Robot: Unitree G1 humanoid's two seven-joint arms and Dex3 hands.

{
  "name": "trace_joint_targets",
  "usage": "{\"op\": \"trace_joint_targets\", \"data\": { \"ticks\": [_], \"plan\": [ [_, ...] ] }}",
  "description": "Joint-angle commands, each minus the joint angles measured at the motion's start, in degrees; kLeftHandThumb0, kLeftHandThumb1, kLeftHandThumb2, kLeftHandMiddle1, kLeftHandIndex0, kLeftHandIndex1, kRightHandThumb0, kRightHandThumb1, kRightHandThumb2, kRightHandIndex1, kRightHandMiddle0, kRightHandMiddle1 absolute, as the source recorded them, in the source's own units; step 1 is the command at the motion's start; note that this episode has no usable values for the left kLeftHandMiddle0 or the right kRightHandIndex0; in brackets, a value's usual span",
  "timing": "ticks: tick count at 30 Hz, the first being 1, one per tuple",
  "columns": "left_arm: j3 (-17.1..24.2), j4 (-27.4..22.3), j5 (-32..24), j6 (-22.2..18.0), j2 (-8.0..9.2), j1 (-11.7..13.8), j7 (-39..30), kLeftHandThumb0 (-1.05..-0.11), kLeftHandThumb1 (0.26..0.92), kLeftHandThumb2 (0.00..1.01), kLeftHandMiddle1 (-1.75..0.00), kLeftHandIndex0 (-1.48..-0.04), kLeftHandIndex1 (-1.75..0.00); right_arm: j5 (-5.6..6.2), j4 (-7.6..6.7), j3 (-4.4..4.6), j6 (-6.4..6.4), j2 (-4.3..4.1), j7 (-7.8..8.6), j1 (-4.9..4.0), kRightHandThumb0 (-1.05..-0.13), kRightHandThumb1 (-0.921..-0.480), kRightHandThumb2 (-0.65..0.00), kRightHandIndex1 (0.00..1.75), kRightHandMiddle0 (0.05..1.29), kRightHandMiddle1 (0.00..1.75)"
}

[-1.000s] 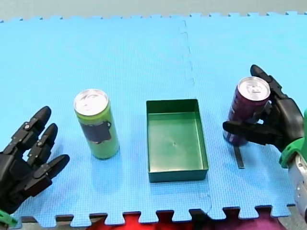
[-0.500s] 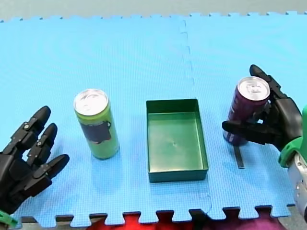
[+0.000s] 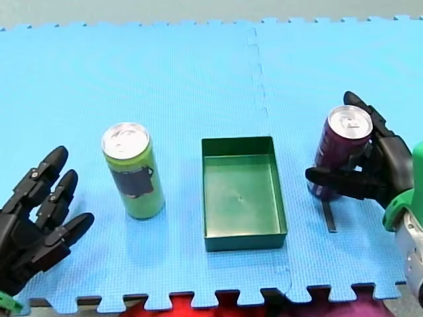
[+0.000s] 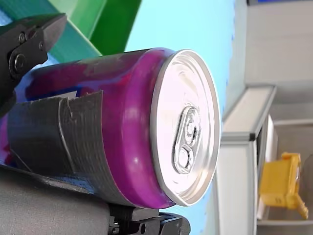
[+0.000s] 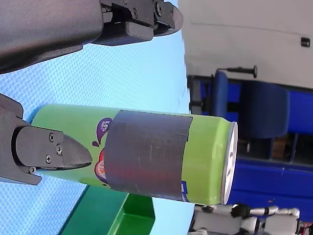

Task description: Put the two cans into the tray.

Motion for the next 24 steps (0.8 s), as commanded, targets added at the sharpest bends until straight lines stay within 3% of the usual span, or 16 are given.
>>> {"op": "trace_joint_targets", "data": {
  "ticks": [1,19,21,22,23,24],
  "plan": [
    [0.2,0.2,-0.2,0.0,0.57,0.1,-0.2,-1.048,0.921,0.20,0.00,-0.18,0.00,-0.25,0.20,0.09,0.17,-0.18,-0.42,-0.35,-0.588,-0.592,-0.001,0.00,0.15,0.00],
    [0.5,0.5,-0.9,0.3,0.81,0.0,-1.3,-1.048,0.921,0.21,0.00,-0.18,0.00,-0.55,0.30,-0.01,0.19,-0.05,-0.81,-0.33,-0.585,-0.594,0.000,0.00,0.17,0.01],
    [0.6,0.4,-0.9,0.2,0.78,0.1,-1.4,-1.048,0.921,0.21,0.00,-0.18,0.00,-0.80,0.28,0.14,-0.27,-0.11,-1.03,-0.26,-0.563,-0.607,-0.003,0.07,0.44,0.06],
    [0.6,0.4,-0.9,0.2,0.76,0.1,-1.5,-1.048,0.921,0.21,0.00,-0.18,0.00,-1.07,0.27,0.31,-0.61,-0.17,-1.35,-0.19,-0.532,-0.638,-0.006,0.13,0.77,0.09],
    [0.6,0.4,-0.9,0.2,0.74,0.1,-1.5,-1.048,0.921,0.21,0.00,-0.18,0.00,-1.36,0.28,0.46,-1.09,-0.21,-1.88,-0.10,-0.519,-0.653,-0.006,0.14,0.91,0.09],
    [0.6,0.4,-0.9,0.2,0.71,0.1,-1.5,-1.048,0.921,0.21,0.00,-0.18,0.00,-1.62,0.30,0.56,-1.47,-0.22,-2.46,-0.04,-0.498,-0.667,-0.003,0.76,1.01,0.32]
  ]
}}
